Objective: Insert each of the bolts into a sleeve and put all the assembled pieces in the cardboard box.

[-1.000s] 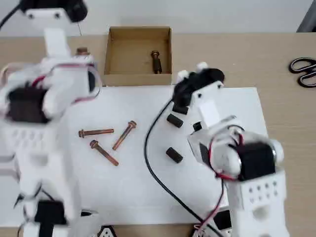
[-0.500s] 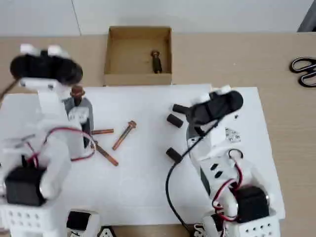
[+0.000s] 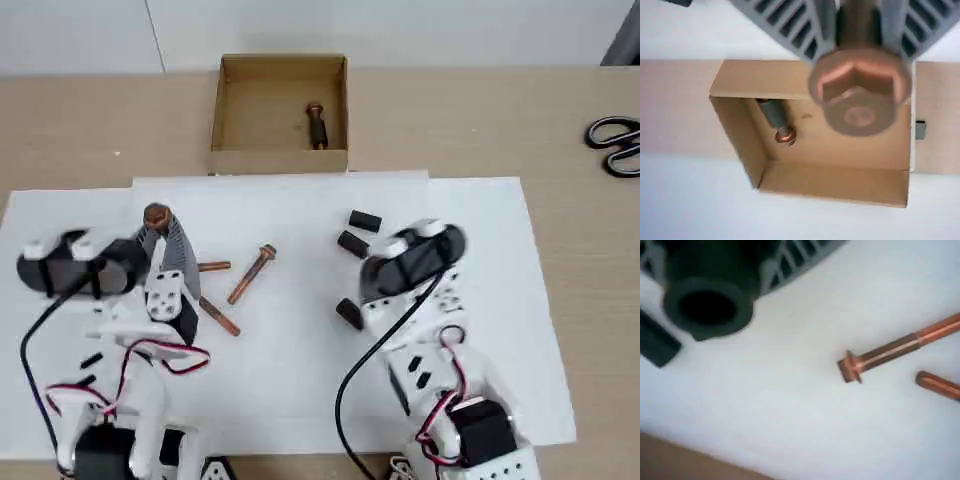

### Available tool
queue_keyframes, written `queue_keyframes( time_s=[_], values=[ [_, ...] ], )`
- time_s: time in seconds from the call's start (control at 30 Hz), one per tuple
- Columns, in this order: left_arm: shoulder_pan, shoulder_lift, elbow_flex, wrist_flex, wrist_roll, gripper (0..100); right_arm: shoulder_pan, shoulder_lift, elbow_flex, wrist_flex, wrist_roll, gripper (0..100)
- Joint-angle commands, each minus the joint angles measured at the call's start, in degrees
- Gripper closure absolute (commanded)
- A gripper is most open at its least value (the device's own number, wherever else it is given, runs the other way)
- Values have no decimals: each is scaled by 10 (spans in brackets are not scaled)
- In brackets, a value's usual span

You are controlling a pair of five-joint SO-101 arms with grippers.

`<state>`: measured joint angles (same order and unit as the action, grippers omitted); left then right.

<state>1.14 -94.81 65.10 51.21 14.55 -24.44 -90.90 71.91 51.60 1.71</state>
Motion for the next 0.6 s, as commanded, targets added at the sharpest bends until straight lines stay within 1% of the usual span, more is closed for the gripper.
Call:
queue_keyframes(
  time_s=[0.0, 0.1, 0.23, 0.43, 0.57],
  values=[
    [3, -62, 29, -25, 46, 995, -62, -36, 37, -53, -5, 996],
    [3, -97, 53, -25, 84, 995, -116, -69, 92, -98, -4, 996],
    [6, -92, 56, -25, 136, 995, -166, -105, 144, -124, -2, 996],
    [92, -92, 56, -25, 188, 995, -206, -130, 166, -124, -2, 996],
    [136, -92, 57, -25, 202, 995, -222, -130, 164, -124, -2, 996]
  ],
)
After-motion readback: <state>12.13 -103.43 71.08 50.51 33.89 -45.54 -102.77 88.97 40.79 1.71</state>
